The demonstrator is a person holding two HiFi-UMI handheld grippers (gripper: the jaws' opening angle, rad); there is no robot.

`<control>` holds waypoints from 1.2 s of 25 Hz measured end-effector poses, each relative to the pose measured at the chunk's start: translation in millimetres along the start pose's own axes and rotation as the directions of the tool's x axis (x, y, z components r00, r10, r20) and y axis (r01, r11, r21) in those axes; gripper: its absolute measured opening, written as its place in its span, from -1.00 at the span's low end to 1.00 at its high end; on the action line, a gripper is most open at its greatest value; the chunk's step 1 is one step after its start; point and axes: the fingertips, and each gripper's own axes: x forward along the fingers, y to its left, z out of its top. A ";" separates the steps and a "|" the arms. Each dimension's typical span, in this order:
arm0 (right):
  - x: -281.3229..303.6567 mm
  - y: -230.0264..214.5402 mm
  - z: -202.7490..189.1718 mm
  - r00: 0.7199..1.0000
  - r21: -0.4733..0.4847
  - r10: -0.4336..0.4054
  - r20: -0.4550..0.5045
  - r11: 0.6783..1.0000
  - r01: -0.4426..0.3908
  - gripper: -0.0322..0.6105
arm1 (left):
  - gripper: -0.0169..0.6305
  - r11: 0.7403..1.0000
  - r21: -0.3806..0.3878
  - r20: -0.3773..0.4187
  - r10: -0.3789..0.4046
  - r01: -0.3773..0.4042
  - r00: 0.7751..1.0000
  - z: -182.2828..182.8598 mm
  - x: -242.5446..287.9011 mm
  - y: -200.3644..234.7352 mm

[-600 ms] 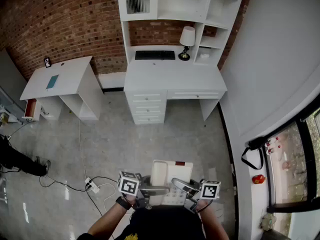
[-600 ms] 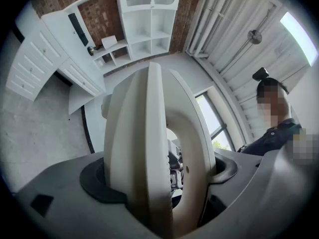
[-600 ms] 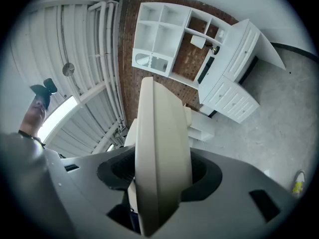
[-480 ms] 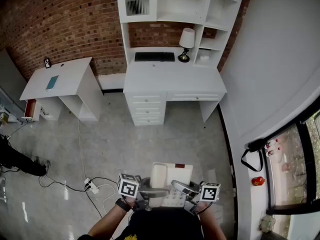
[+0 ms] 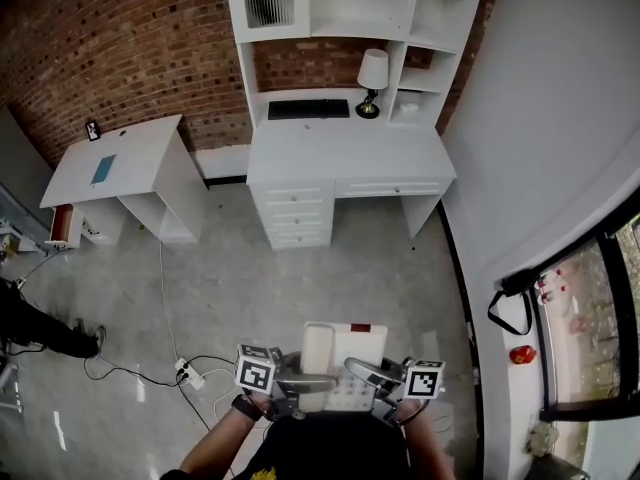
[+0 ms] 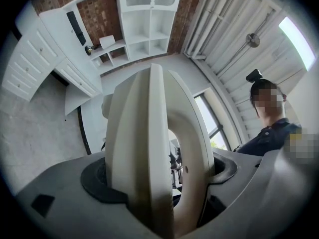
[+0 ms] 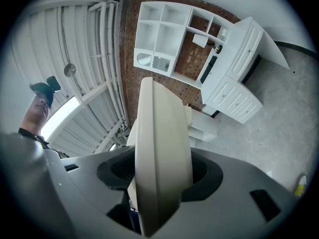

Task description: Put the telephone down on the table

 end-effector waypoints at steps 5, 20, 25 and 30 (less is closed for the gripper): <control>-3.4 9.0 6.1 0.999 -0.084 -0.033 0.014 0.996 0.034 -0.18 | 0.47 0.999 -0.028 0.016 -0.044 0.044 0.999 6.1 1.3 -6.6; 59.3 36.1 -54.9 0.988 -0.156 -0.138 0.065 0.977 0.147 -0.14 | 0.47 0.997 0.041 -0.014 -0.071 0.072 0.997 -18.8 -84.6 -27.0; 76.0 23.8 -67.7 0.983 -0.118 -0.174 0.053 0.977 0.180 -0.14 | 0.47 0.997 -0.010 -0.019 -0.073 0.073 0.997 -23.8 -103.9 -13.7; 75.3 0.5 -45.5 0.981 -0.095 -0.184 0.060 0.977 0.189 -0.14 | 0.48 0.998 -0.029 -0.032 -0.058 0.057 0.998 -9.1 -90.6 11.9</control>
